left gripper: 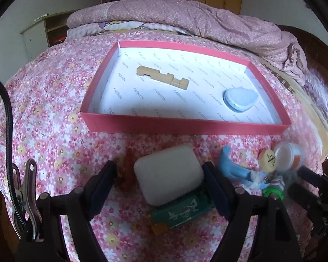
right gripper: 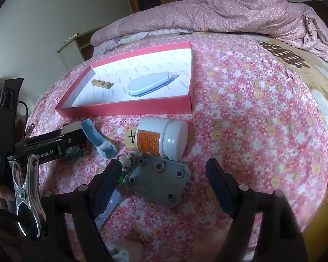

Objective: Organize rigid objects
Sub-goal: 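Move the left gripper to the white square case, then grasp the white case with left while right grasps the pill bottle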

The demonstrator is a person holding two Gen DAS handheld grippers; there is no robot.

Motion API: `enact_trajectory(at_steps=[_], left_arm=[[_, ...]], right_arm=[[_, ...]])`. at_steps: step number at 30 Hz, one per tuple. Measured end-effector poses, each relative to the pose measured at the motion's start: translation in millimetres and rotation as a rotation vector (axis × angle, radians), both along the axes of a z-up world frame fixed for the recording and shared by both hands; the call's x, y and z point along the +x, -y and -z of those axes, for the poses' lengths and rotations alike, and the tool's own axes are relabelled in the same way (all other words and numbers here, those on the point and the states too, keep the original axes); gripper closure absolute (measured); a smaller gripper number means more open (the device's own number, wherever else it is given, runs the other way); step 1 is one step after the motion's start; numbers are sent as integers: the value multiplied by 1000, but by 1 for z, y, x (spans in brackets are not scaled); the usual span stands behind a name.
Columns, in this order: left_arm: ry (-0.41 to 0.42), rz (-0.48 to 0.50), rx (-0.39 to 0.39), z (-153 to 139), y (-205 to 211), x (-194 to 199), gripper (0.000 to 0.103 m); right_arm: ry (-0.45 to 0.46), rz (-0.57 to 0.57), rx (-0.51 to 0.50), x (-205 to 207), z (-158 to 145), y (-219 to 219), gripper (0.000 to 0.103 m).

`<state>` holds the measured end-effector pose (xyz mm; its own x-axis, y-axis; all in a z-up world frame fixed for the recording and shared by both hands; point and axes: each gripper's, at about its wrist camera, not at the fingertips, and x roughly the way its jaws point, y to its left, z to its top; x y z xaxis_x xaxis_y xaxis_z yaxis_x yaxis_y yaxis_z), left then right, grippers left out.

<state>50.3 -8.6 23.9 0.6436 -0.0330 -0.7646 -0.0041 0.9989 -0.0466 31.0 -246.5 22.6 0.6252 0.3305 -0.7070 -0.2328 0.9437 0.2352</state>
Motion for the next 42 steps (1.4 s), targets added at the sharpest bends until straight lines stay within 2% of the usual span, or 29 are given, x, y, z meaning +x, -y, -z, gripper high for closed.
enact_trajectory(at_steps=[4,7,9,15,18,19,24,26,32,37,42], left_arm=[[16,30,59,2,5,-3,26],[27,49,64,2,6,-5,35],[36,59,68,2,4,-7,36],[63,77,36,3,-2,-12,37],[74,82,-7,3,-9,-13,37],[75,81,-19,2,-10,-12,36],[79,78,-58,0,-15,-8,33],[79,88,-31,0,-13,-8,32],[99,64,134,1,-5,-11,25],[103,56,153,4,-3,-13,25],[93,70,118,1,-9,-15,23]], right_arm=[[2,8,17,-1,-1,1,22],[8,19,33,1,-5,2,22],[12,31,45,2,-7,1,23],[-4,56,69,17,-5,-4,33],[-30,79,75,23,3,-5,38],[-13,88,68,21,4,-6,40],[19,97,29,20,6,-11,41],[26,94,22,19,7,-13,41],[43,88,21,17,8,-12,41],[56,84,21,13,9,-12,41],[71,84,26,11,9,-12,41]])
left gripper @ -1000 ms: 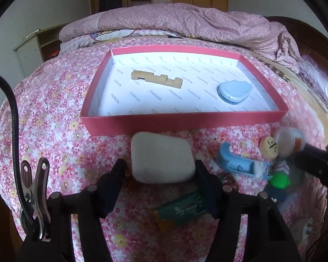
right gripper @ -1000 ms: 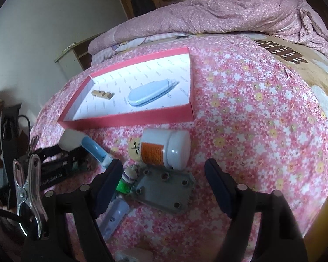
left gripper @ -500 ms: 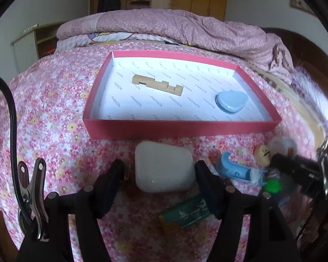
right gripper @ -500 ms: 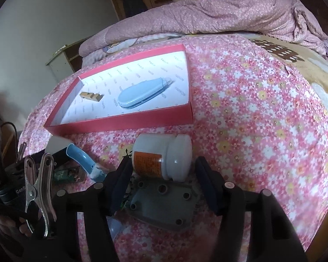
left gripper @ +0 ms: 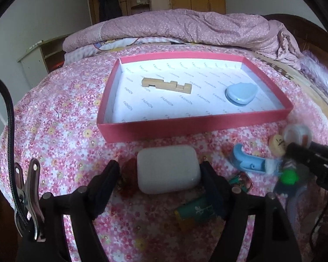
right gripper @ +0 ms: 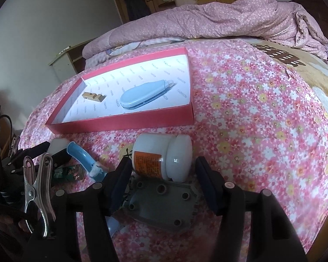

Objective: Organize rigid objects
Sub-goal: 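Grasp the white case with left while right grasps the pill bottle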

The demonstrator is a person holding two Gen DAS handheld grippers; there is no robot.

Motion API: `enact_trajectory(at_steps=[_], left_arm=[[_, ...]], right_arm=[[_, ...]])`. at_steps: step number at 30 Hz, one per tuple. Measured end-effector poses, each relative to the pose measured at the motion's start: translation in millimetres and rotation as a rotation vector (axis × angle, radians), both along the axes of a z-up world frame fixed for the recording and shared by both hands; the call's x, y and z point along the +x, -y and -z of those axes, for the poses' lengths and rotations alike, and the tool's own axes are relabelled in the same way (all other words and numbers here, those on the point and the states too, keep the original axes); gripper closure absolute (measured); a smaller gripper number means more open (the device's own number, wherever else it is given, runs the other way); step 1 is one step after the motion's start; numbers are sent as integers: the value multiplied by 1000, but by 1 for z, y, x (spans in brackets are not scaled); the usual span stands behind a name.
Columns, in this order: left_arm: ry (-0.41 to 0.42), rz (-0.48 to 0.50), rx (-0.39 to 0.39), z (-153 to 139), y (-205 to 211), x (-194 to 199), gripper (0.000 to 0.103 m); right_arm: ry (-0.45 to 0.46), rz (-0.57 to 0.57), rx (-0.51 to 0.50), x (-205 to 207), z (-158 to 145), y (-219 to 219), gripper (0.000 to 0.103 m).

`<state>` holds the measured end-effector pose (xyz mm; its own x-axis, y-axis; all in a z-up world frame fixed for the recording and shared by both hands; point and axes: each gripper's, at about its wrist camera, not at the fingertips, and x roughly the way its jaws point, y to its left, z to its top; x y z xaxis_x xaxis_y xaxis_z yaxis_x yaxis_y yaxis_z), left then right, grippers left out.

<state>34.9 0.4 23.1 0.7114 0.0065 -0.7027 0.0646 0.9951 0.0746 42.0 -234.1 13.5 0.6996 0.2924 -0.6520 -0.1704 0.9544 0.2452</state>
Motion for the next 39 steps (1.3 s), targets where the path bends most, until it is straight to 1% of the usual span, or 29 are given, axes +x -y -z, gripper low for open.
enact_trajectory(at_steps=[2,4,6,8,10,13,14,22,23,25,30,32,34,36,37,39], left_arm=[[-9,1,-8,0,-3,-1,21],[-16,-13,1,0,-4,-1,21],[18,-47,17,-3,-4,-5,21],[40,-45,24,-5,-2,-6,20],[25,-26,37,-3,3,-2,19],[2,-23,64,4,7,5,19],[12,-28,53,4,7,4,19],[-3,-41,-30,5,-5,8,19],[-1,-42,-34,5,-6,8,20],[3,-45,-40,4,-7,7,26],[13,-41,-58,4,-9,5,26],[19,-39,-64,5,-10,3,26],[22,-38,-75,5,-12,2,26],[25,-36,-90,4,-14,1,26],[25,-36,-96,3,-15,0,26],[30,-32,-110,1,-17,-3,26]], right_arm=[[7,-1,6,-1,1,1,41],[12,-2,15,-2,1,2,41],[15,-5,22,-2,1,2,40],[18,-8,26,-3,1,2,40],[21,-8,27,-3,1,3,40],[21,-8,28,-3,1,3,40],[21,-8,28,-3,1,3,40],[21,-7,17,-3,1,2,40],[21,-7,15,-3,1,2,40],[21,-6,9,-3,1,0,40],[26,1,4,-3,1,0,40],[29,10,2,-3,2,0,42],[31,22,-7,-3,2,1,46],[33,29,-13,-3,2,1,49],[34,35,-16,-4,2,1,52],[32,39,-15,-4,1,2,52]])
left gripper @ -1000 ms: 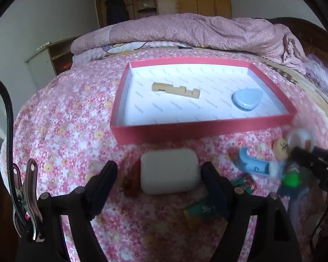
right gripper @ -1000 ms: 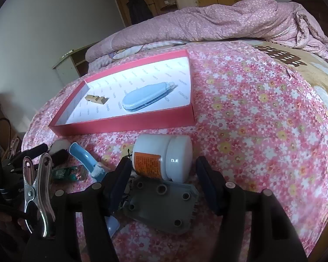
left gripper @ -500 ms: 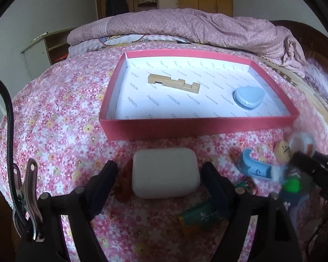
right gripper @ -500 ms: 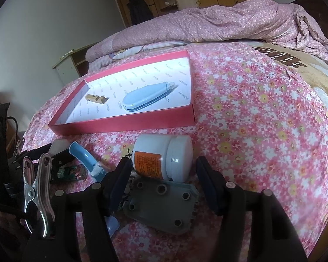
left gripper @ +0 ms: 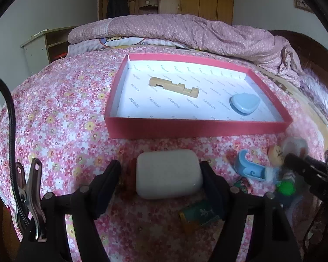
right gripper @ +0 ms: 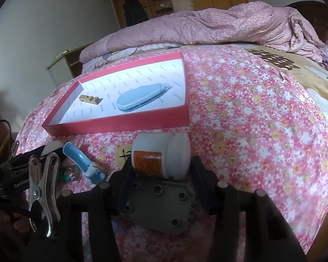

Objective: Organize rigid objects
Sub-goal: 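Grasp the white case with left while right grasps the pill bottle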

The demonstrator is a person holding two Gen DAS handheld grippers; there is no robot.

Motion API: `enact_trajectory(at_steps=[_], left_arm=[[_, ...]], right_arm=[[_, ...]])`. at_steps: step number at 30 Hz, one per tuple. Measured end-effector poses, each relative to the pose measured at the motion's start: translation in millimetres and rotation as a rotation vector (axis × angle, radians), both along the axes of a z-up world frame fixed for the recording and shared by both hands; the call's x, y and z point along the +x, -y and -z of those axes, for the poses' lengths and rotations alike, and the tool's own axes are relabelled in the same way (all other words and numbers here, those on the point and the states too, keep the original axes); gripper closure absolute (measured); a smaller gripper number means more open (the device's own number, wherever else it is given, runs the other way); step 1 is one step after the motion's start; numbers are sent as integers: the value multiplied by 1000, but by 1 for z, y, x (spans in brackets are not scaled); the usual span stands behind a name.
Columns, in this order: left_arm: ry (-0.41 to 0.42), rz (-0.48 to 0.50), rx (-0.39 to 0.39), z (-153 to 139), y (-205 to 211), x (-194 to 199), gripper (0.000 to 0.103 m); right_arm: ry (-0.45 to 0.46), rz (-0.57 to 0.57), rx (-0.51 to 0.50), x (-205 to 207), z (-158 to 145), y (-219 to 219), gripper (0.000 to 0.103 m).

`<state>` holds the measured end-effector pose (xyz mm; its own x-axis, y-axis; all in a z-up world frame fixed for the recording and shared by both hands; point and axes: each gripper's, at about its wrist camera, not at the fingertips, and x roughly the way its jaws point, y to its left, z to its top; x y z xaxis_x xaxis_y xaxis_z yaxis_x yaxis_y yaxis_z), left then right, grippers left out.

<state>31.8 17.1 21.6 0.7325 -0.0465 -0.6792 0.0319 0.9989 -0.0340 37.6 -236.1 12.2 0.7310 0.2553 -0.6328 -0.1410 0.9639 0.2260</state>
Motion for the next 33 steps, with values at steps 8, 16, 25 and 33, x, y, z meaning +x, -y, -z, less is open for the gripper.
enact_trajectory(at_steps=[8,16,25,33], left_arm=[[55,28,14,-14,3,-16,39],[13,48,-3,-7,3,-13,34],[-27,65,-42,1,-2,-4,29],[-1,89,-33,-9,3,-7,43]], right_arm=[[0,4,-1,-1,-1,-1,52],[-2,5,3,-1,-2,1,52],[0,-1,27,-1,0,3,52],[-4,-1,60,-2,-5,8,53]])
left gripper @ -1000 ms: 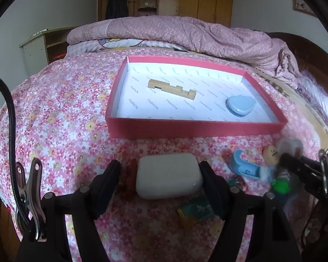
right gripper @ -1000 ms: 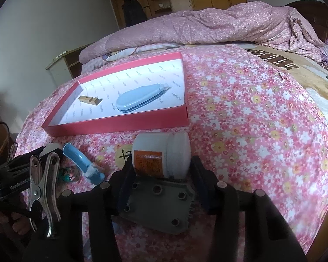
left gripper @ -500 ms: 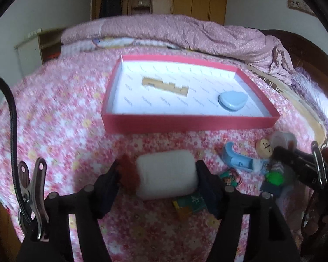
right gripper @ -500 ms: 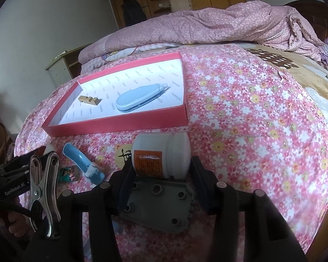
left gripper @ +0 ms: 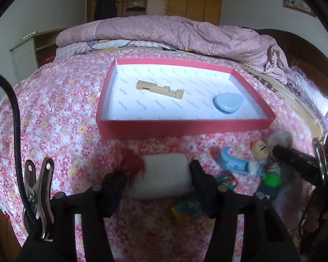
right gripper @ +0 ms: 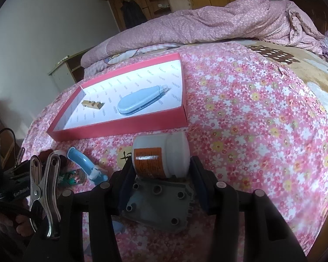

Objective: Organize rigid objects
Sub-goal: 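Grasp the white case with left while right grasps the pill bottle, then carry case and pill bottle into the white box with both grippers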

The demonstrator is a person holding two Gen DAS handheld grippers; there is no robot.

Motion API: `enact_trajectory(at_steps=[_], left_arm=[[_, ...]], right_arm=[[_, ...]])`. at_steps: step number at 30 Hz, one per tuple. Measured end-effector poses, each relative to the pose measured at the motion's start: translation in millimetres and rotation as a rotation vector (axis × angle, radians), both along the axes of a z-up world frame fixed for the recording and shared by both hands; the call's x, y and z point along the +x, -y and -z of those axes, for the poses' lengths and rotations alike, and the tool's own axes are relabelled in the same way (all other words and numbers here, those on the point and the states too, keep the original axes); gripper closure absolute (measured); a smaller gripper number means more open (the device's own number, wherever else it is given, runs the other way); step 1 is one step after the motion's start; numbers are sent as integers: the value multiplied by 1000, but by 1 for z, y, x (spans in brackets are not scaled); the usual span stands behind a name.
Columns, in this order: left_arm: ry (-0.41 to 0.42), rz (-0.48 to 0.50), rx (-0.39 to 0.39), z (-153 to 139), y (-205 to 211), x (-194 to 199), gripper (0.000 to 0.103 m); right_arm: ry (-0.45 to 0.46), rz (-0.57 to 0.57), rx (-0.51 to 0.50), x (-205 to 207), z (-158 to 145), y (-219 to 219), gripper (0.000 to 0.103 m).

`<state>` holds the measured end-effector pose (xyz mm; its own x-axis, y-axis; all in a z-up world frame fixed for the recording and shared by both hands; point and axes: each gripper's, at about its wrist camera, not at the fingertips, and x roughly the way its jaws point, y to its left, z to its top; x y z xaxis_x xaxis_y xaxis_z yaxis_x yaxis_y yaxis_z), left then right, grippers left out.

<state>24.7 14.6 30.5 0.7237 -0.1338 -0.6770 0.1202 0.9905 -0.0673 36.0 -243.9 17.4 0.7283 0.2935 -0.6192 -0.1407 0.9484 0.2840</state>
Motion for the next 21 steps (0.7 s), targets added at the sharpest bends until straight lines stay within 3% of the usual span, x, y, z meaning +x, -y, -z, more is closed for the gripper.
enact_trajectory(at_steps=[8,21], left_arm=[[-17,-5,-41,0,-5,2,43],[59,-1,-35,-34,-3,6,43]], right_arm=[[9,-7,-18,-2,-3,-2,58],[51,-17,-21,-4,-23,-2,58]])
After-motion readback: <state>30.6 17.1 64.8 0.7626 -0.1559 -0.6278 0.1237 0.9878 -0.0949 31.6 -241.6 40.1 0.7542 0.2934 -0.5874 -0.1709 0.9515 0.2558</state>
